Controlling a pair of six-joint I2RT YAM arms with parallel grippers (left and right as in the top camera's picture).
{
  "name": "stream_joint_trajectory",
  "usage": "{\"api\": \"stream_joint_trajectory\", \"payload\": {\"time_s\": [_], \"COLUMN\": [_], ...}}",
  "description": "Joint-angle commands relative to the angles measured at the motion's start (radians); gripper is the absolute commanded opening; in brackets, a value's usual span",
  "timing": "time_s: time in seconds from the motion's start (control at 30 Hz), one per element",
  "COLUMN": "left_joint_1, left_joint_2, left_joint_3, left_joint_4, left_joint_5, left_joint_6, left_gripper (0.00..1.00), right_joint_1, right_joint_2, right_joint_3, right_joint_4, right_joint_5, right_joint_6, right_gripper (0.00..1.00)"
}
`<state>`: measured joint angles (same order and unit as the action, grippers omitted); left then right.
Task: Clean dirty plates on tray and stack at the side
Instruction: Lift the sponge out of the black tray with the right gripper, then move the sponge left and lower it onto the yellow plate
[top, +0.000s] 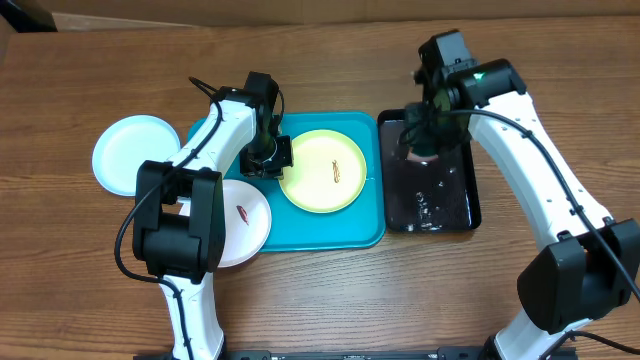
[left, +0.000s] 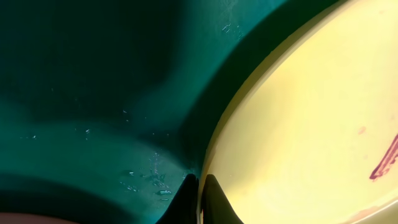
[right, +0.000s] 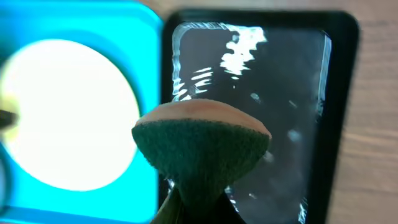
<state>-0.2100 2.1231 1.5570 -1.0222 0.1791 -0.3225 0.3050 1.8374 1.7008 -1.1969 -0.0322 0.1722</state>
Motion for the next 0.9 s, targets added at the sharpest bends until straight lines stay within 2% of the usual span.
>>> {"api": "stream_joint_trajectory", "payload": {"time_s": [0.0, 0.2, 0.5, 0.67, 0.87], "left_joint_1": [-0.01, -0.019, -0.02, -0.02, -0.02], "left_joint_2": [-0.003, -0.003, -0.003, -0.003, -0.003], "left_joint_3": [0.015, 0.015, 0.015, 0.015, 0.015], "left_joint_4": [0.01, 0.014, 0.014, 0.014, 0.014], "left_joint_5": [-0.003, -0.003, -0.003, -0.005, -0.006], "left_joint_6": [-0.018, -0.017, -0.017, -0.014, -0.014], "left_gripper": [0.04, 0.04, 0.04, 0.04, 0.04], "right_joint_1": [0.047, 0.172, 0.343, 0.37, 0.369], "right_joint_2": [-0.017, -0.006, 0.1, 0.178, 0.251], "right_joint_3": [0.026, 0.025, 0.021, 0.021, 0.021], "right_joint_4": [0.06, 0.155, 0.191, 0.199, 0.2], "right_joint_5": [-0.132, -0.124, 0.174, 0.307, 0.34], "right_joint_6": [0.004, 0.013, 0.069, 0.12, 0.167], "right_gripper": [0.04, 0.04, 0.04, 0.04, 0.04]}}
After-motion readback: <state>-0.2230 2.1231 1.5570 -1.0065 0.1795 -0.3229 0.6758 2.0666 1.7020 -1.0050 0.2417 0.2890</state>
